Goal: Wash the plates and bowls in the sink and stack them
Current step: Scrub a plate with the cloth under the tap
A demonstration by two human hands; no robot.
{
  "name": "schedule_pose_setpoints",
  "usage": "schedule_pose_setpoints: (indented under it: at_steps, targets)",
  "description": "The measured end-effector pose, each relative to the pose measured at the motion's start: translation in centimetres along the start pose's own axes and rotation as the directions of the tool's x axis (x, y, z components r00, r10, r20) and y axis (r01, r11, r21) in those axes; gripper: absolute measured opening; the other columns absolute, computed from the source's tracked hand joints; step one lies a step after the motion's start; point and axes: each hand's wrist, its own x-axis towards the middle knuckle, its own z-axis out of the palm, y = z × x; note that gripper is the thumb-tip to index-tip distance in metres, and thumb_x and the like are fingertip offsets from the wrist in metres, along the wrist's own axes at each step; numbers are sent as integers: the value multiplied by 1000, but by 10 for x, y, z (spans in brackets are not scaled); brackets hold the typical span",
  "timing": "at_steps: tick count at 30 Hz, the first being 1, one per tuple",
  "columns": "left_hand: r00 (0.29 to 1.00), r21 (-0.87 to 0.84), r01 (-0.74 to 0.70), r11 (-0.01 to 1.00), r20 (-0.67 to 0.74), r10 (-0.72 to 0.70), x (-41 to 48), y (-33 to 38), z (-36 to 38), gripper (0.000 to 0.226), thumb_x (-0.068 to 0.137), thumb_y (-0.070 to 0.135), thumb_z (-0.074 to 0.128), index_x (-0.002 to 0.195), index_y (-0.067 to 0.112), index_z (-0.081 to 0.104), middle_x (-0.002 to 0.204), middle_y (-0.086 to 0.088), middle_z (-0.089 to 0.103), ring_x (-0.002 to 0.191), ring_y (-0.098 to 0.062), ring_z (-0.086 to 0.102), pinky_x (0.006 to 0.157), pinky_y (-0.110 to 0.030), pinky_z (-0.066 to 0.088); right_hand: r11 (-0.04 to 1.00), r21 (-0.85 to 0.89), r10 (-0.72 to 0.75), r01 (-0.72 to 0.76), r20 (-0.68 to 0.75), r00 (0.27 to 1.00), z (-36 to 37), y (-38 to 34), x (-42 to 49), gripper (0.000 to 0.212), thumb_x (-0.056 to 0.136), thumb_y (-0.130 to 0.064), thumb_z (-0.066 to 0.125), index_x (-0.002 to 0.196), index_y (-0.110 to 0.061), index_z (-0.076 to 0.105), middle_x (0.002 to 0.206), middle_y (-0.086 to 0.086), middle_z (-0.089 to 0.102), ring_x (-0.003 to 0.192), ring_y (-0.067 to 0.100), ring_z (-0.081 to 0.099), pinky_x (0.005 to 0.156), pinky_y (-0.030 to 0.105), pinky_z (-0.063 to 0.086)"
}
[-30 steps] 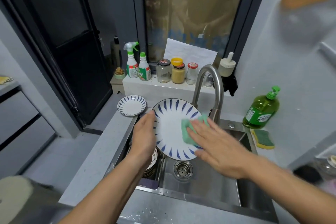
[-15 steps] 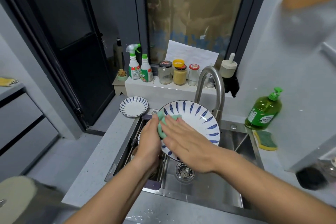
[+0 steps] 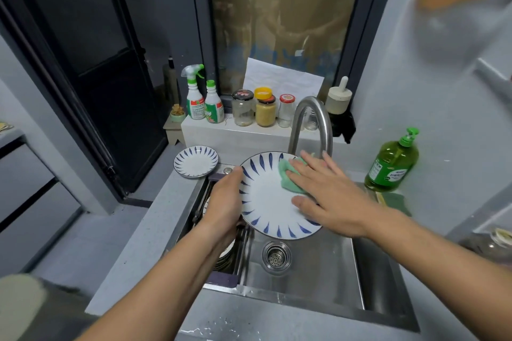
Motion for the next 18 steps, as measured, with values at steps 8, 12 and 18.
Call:
schedule_pose_setpoints:
  at_steps: [8, 12, 18]
  targets:
    - [972, -72, 233, 970, -22, -236, 14, -2, 20, 30, 97, 10, 44, 83, 11, 71, 71, -10, 74, 61, -27, 69, 58, -33, 55, 842, 535, 184, -64, -174, 967, 30, -44, -24, 64, 76, -68, 60, 129, -32, 64, 125, -19, 64, 118, 2, 56, 107, 34, 43]
    - [938, -46, 347, 937, 27, -346, 19, -6, 26, 40, 98, 8, 34, 111, -1, 70, 98, -24, 77, 90, -40, 76, 74, -55, 63, 729, 683, 274, -49, -226, 935, 26, -43, -21, 33, 80, -39, 76, 112, -31, 74, 108, -22, 73, 102, -4, 66, 93, 27, 52]
    - [869, -14, 488, 873, 101, -485, 18, -3, 24, 30, 107, 15, 35, 104, -1, 60, 86, -23, 69, 68, -34, 72, 41, -42, 58, 586, 810, 338, 7, -252, 907, 13, -38, -21, 31, 83, -12, 80, 104, -34, 75, 100, -19, 75, 95, 1, 70, 84, 18, 52]
